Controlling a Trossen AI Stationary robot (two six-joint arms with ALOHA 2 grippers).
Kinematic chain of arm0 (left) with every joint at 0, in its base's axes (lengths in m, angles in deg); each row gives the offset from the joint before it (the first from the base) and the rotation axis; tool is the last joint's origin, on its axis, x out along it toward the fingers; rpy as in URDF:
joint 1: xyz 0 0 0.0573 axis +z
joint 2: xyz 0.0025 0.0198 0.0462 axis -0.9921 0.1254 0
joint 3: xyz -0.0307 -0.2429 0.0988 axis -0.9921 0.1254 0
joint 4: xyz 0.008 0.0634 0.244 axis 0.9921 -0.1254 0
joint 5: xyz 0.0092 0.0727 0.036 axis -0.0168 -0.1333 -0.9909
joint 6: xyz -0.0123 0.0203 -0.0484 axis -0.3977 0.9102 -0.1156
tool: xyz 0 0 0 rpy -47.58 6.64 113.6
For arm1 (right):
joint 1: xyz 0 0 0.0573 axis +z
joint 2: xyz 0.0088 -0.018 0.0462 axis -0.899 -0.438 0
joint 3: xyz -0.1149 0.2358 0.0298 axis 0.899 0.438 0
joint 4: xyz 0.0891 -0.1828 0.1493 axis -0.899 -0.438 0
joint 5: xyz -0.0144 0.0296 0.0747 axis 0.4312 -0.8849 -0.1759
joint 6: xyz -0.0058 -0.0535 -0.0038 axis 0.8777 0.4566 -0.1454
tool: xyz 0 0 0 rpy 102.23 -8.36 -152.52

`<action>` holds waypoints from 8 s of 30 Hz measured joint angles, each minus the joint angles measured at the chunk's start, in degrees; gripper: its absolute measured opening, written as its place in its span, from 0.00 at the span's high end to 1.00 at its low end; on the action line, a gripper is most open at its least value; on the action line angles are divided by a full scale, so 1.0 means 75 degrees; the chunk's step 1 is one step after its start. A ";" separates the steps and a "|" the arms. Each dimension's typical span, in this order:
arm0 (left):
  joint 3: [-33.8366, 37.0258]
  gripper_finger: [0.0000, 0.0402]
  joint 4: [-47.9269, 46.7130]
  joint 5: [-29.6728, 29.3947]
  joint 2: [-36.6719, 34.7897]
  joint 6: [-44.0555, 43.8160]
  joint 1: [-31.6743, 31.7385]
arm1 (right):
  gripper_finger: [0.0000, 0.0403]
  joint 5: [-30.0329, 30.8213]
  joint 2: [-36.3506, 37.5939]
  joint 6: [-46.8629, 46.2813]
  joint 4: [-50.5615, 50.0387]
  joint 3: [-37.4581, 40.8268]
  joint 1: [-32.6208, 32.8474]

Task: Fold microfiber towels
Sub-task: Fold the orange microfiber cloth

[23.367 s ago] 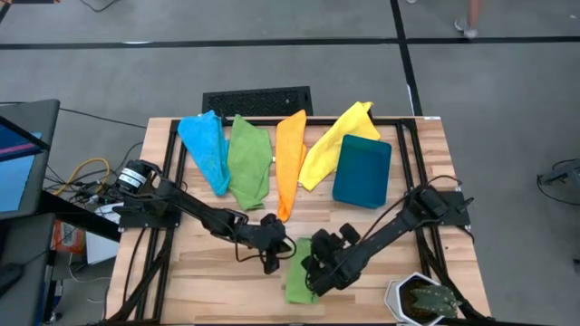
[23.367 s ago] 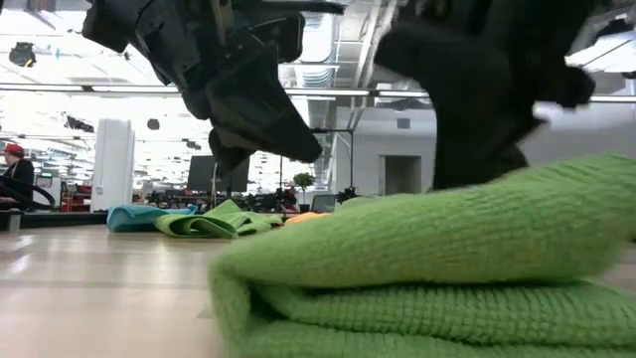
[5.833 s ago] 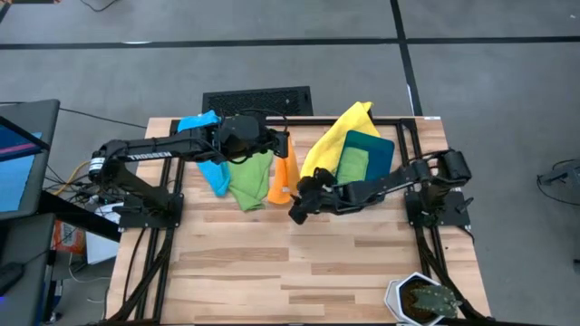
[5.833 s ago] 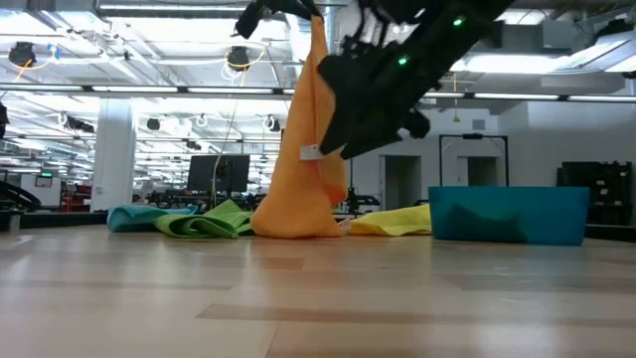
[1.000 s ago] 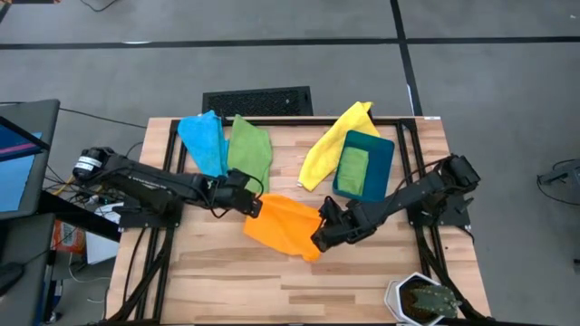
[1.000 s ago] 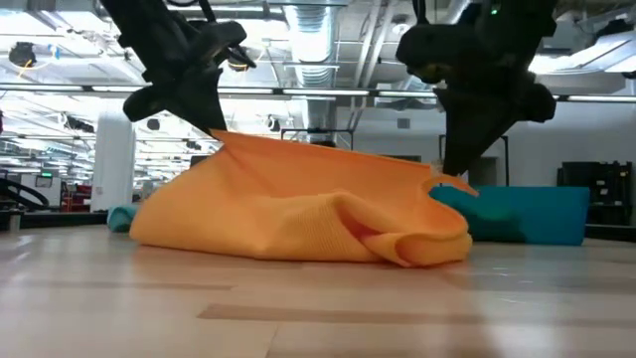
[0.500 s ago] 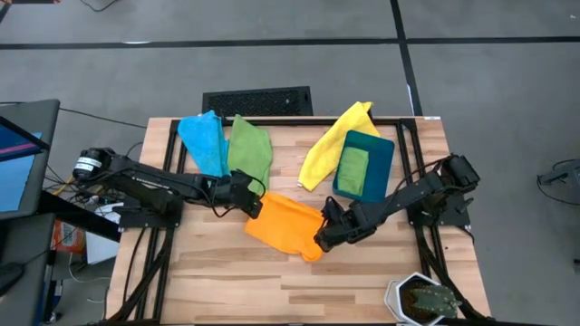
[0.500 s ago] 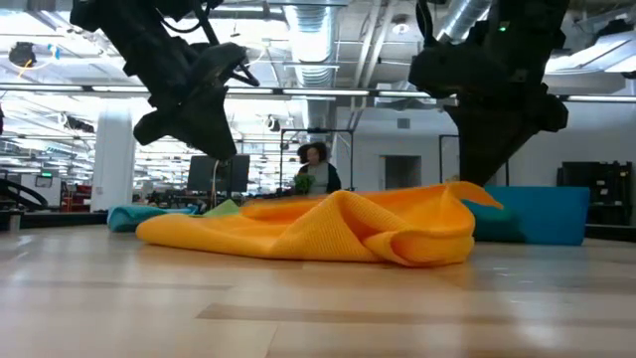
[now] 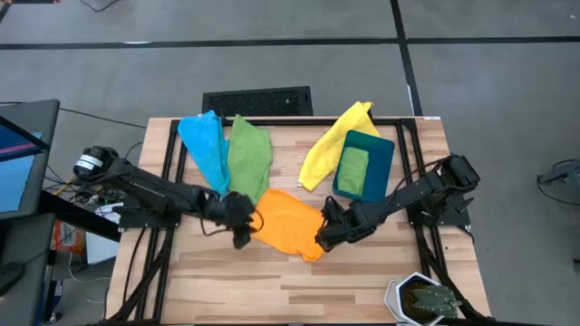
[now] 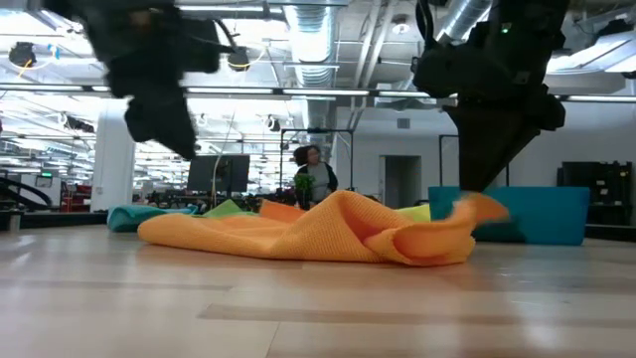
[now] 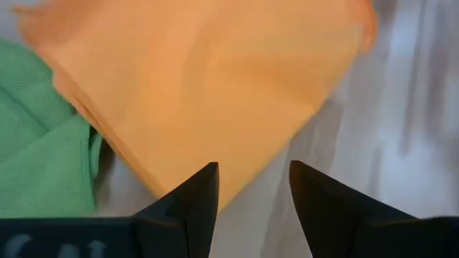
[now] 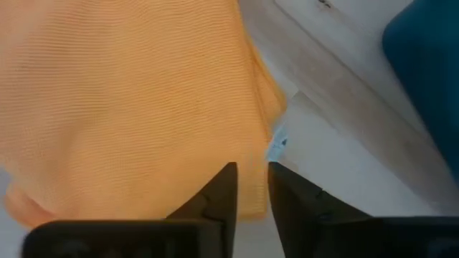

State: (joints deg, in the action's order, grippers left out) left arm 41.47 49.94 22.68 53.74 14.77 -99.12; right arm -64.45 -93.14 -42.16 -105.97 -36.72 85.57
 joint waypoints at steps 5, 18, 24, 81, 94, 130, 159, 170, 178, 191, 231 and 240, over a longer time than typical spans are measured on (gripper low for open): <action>0.0000 0.61 -0.0330 -0.1614 0.0183 0.0407 -0.0768 | 0.60 0.0023 0.0000 0.0225 0.0006 0.0000 -0.0001; -0.0006 0.54 0.0634 -0.1633 0.2297 0.2155 -0.0864 | 0.51 -0.0003 0.0335 0.2217 0.2909 -0.0061 0.1124; -0.0060 0.55 0.1096 -0.1451 0.2838 0.1613 -0.0784 | 0.57 0.0047 -0.0402 0.3862 0.4531 -0.0070 0.1960; -0.0040 0.56 0.1778 -0.1332 0.2901 0.0409 -0.0769 | 0.77 0.0536 -0.1378 0.3617 0.3236 0.0061 0.0949; -0.0038 0.56 0.1886 -0.1388 0.2904 0.0418 -0.0766 | 0.98 0.0101 -0.1357 0.3599 0.3321 0.0042 0.0832; 0.0007 0.56 0.0298 0.0810 0.1632 0.0683 -0.0774 | 0.83 0.1193 0.0336 0.0483 0.1067 -0.0044 0.3060; 0.1118 0.56 0.1188 0.0009 0.1275 0.0216 -0.0850 | 0.56 -0.1034 0.0143 0.1879 0.3351 0.2046 0.0069; 0.1125 0.56 0.1321 -0.0095 0.1289 0.0261 -0.0850 | 0.93 -0.1731 0.0370 0.2302 0.3328 0.1522 -0.0215; 0.1125 0.56 0.1314 -0.0124 0.1292 0.0192 -0.0847 | 0.97 -0.1457 0.0362 0.3494 0.3405 0.0712 -0.0918; 0.1125 0.56 0.1305 -0.0092 0.1292 -0.0004 -0.0845 | 0.53 -0.1973 0.0000 0.3570 0.2830 0.0723 -0.1244; 0.1119 0.56 0.1230 -0.0197 0.1289 0.0150 -0.0847 | 0.89 -0.2561 -0.0248 0.6854 0.4444 0.1836 -0.1021; 0.1119 0.56 0.1242 -0.0221 0.1289 0.0140 -0.0847 | 0.93 -0.3722 0.0455 0.5962 0.2372 0.0740 -0.1021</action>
State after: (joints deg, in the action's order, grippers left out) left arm 49.86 59.25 21.03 63.41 15.82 -105.47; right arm -92.36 -89.73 2.56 -88.18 -31.17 77.91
